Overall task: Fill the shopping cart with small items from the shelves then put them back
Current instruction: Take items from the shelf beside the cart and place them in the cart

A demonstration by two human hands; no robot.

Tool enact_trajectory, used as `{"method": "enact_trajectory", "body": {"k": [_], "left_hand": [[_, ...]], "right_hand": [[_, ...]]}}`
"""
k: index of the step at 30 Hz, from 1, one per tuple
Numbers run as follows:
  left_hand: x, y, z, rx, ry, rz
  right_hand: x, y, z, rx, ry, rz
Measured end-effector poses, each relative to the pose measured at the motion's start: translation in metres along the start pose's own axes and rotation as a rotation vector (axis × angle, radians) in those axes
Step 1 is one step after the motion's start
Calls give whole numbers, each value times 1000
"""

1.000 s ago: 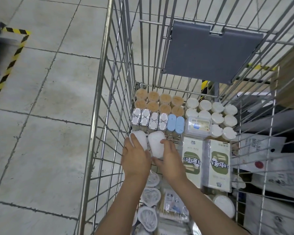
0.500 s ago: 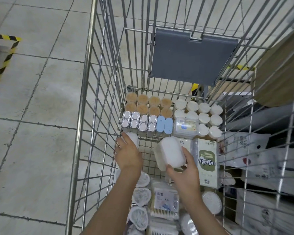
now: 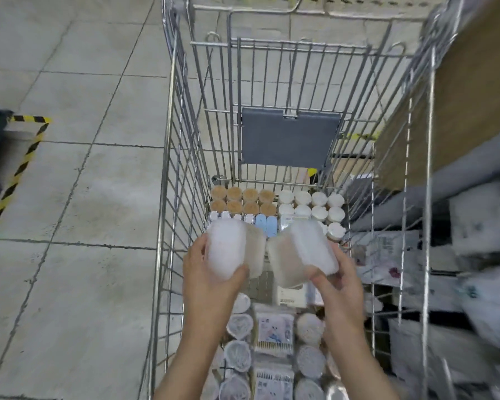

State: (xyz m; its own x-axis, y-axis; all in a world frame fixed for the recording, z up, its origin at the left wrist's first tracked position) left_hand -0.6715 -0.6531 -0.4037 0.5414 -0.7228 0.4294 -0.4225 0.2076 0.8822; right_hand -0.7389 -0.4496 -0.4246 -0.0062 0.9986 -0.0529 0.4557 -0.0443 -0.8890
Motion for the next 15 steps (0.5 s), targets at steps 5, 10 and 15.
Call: {"method": "enact_trajectory", "body": {"k": [5, 10, 15], "left_hand": [[51, 57, -34, -45, -113, -215], [93, 81, -63, -32, -223, -380], [152, 107, -103, -105, -387, -456]], "right_hand": [[8, -49, -61, 32, 72, 158], [16, -78, -126, 93, 126, 302], [17, -84, -236, 117, 261, 431]]}}
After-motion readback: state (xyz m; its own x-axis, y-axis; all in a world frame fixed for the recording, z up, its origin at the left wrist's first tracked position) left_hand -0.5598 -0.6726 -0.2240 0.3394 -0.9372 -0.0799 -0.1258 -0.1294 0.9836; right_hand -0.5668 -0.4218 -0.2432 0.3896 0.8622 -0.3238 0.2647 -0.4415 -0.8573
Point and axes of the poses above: each hand's wrist, its own z-axis towards the middle knuckle, its own x-axis out of the back of the hand, y = z × x, the point moved 5 cm from there along z, towards the middle knuckle, and after that the axes turned 4 degrees about -x, right-handed, at the moved point
